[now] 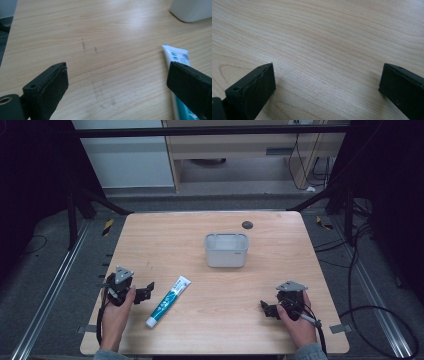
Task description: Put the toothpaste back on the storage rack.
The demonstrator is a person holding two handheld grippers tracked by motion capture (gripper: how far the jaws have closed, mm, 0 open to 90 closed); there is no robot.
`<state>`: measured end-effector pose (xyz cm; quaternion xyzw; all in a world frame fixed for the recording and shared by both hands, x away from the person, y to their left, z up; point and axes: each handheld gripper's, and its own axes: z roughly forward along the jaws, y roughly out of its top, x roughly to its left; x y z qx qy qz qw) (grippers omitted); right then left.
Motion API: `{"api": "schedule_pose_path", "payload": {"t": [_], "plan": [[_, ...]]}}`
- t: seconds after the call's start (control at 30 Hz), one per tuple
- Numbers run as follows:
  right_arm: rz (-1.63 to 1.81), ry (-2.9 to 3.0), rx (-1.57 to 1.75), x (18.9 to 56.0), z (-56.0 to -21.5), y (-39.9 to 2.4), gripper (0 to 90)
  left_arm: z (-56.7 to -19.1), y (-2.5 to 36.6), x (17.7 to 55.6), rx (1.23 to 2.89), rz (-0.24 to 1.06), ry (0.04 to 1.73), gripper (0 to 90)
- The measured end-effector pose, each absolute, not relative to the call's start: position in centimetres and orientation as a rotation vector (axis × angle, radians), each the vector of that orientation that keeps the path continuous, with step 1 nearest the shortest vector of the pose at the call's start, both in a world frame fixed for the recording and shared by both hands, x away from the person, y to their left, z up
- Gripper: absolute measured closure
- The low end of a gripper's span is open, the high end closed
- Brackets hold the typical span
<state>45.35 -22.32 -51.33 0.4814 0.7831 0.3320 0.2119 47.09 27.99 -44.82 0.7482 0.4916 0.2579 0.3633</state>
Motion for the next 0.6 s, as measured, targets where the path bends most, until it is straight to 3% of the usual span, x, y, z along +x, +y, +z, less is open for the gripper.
{"api": "schedule_pose_path", "payload": {"t": [0.6], "plan": [[0.934,2.192,1.332,45.5,-51.3,-22.4,0.4,-42.2,23.2,47.0,2.183,0.525,1.179,3.8]]}}
